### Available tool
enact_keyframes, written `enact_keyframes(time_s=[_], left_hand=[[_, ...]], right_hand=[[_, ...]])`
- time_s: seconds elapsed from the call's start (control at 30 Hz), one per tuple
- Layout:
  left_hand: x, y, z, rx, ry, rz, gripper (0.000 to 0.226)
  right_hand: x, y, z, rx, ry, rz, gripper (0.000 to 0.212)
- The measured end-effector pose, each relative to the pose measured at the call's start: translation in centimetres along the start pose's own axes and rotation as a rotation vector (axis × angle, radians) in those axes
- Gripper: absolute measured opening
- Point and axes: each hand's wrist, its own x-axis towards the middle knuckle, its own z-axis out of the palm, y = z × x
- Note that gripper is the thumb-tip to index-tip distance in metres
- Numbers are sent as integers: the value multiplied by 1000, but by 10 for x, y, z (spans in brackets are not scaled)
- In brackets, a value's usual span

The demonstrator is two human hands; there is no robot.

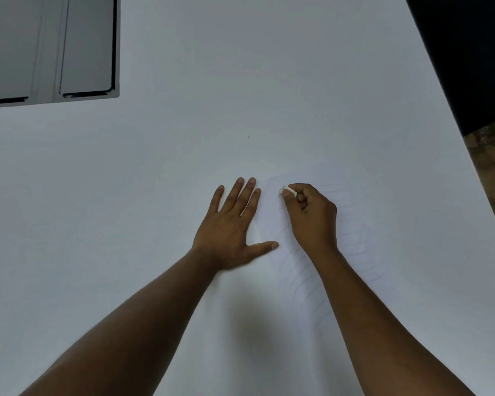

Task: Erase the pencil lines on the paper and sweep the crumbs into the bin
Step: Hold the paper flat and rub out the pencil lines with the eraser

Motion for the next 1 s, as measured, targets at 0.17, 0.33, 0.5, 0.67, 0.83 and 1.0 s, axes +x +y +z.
enact_keyframes(time_s=[0.17,0.33,0.5,0.67,0.83,1.0], left_hand=[[-1,1,1,12,32,1,111],[0,2,3,6,63,9,112],[0,2,-1,30,3,-2,115],[0,2,-1,29,5,-4,116],[1,0,4,23,34,14,112],[0,1,0,15,30,6,115]], right_hand=[[-6,-5,11,-148,-176,-177,19],[-7,-11,21,-282,-240,-306,19],[14,-5,11,-353,-119,-336,18],[10,-6,7,-286,-110,-277,16],[-18,-10,23,-256,-247,-309,17],[3,-6,14,-326,-83,-282,19]])
